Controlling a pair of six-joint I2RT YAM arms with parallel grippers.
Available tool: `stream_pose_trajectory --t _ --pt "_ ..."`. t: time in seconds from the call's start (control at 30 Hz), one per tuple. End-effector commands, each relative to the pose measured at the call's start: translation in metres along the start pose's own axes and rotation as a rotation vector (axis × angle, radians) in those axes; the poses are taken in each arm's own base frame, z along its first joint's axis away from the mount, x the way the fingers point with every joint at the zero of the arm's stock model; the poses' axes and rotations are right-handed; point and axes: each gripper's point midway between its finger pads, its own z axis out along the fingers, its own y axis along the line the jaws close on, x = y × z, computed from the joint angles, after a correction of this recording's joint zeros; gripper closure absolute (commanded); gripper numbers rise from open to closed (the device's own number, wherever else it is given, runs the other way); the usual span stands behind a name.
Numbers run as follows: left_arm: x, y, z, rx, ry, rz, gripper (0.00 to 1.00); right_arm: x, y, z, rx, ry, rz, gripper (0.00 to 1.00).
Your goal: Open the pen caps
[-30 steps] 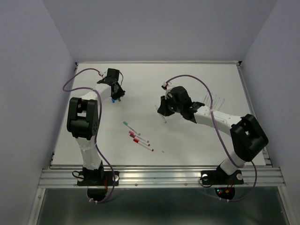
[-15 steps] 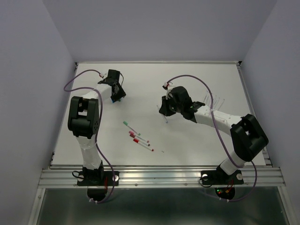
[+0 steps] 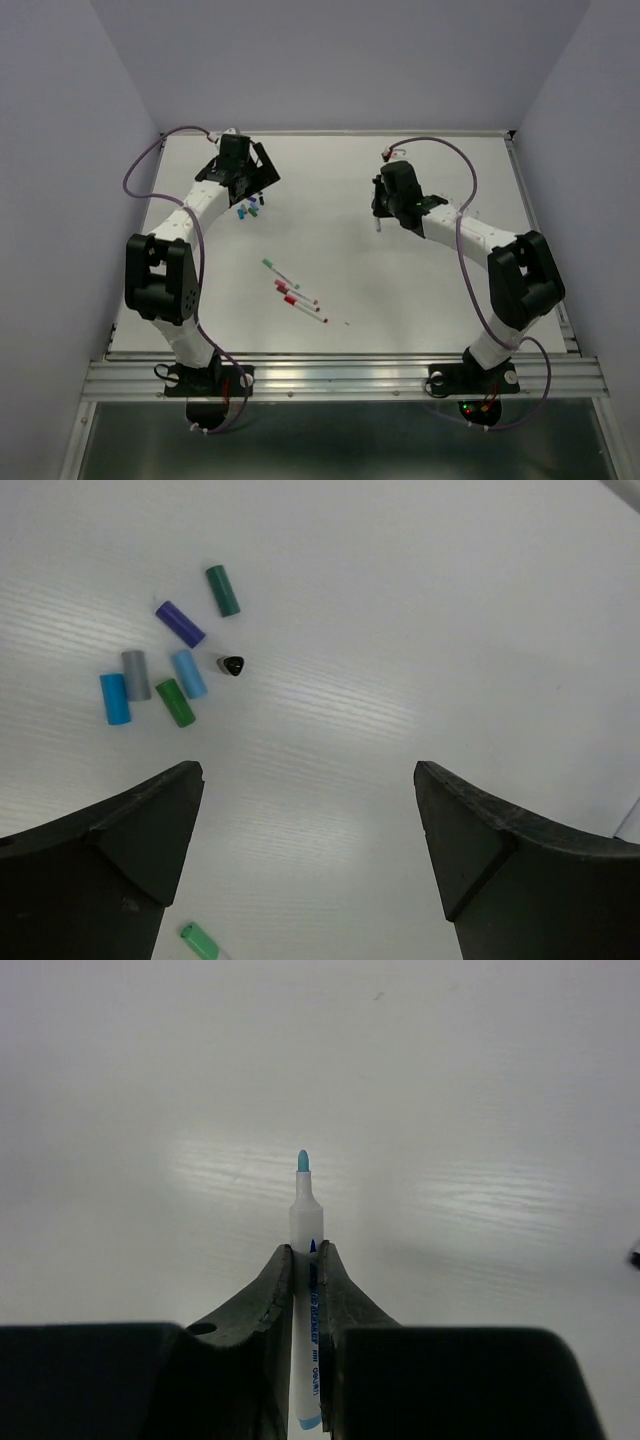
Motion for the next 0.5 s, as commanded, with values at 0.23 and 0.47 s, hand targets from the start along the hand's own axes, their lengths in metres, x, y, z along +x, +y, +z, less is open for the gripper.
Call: stream_pose_trajectory --t 0.23,0.47 --pt "-0.025 -0.023 -0.046 0.097 -0.111 0.034 0.01 -0.037 -0.123 0.040 0.422 -0.070 0.148 0.99" --pt "-0.027 -0.021 -0.053 0.087 -0.129 0.035 0.01 -0.025 -0.170 0.056 0.582 -0.032 0.204 0.99"
